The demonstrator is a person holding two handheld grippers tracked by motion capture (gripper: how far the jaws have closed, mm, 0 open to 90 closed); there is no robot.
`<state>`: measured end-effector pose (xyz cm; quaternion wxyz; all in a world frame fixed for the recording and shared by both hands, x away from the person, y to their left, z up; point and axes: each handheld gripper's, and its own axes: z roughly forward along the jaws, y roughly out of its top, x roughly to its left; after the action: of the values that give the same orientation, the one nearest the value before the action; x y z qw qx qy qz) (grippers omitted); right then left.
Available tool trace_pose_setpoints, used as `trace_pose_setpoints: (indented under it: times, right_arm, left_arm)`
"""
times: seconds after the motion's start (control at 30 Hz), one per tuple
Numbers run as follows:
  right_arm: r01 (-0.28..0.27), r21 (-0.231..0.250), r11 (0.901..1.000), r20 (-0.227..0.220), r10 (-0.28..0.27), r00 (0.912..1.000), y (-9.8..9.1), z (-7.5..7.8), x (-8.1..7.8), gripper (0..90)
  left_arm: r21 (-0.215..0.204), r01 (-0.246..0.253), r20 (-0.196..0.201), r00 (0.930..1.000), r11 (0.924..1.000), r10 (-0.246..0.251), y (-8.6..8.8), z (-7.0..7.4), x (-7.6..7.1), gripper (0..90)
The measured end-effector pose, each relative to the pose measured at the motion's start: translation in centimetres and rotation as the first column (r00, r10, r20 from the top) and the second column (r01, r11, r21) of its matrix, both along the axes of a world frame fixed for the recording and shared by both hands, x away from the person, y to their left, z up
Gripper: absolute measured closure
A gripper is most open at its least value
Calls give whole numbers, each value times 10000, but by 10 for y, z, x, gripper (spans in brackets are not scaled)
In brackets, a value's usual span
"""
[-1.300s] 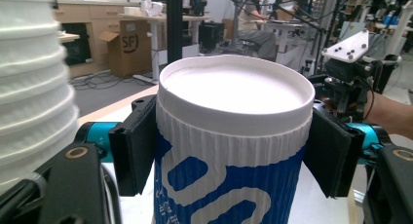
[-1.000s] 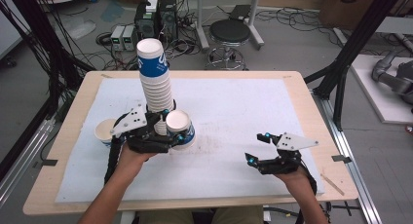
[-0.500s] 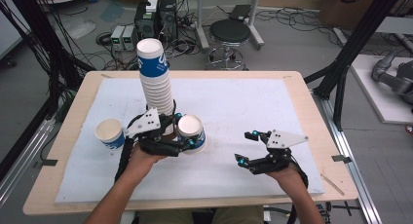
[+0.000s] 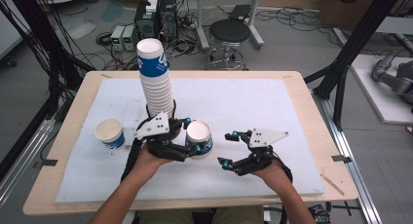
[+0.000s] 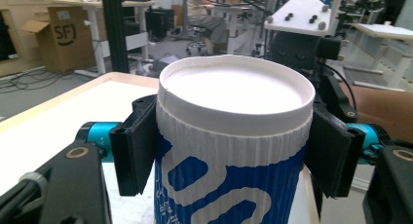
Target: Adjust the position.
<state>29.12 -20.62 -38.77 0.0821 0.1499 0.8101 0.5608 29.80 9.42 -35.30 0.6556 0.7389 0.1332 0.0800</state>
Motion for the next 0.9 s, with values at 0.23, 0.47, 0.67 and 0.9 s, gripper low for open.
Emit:
trace_pose_setpoints:
  times: [0.23, 0.47, 0.67, 0.9]
  right_arm:
    - [-445, 268, 9986, -119, 448, 9989, 8, -1, 0, 195]
    - [-765, 482, 9959, -133, 772, 9969, 11, -1, -1, 195]
    - [-889, 695, 9936, -228, 907, 9956, 13, -2, -1, 195]
    - [-914, 597, 9940, -141, 924, 9956, 18, -4, -2, 195]
  left_arm:
    - [22, 464, -41, 9989, 9989, -464, -7, -3, 0, 288]
    - [-149, 935, -218, 9953, 9955, -938, -14, -8, 1, 289]
    - [-167, 1090, -184, 9938, 9939, -1093, -19, -9, 0, 290]
    - [-277, 1200, -66, 9927, 9924, -1202, -28, -9, -2, 293]
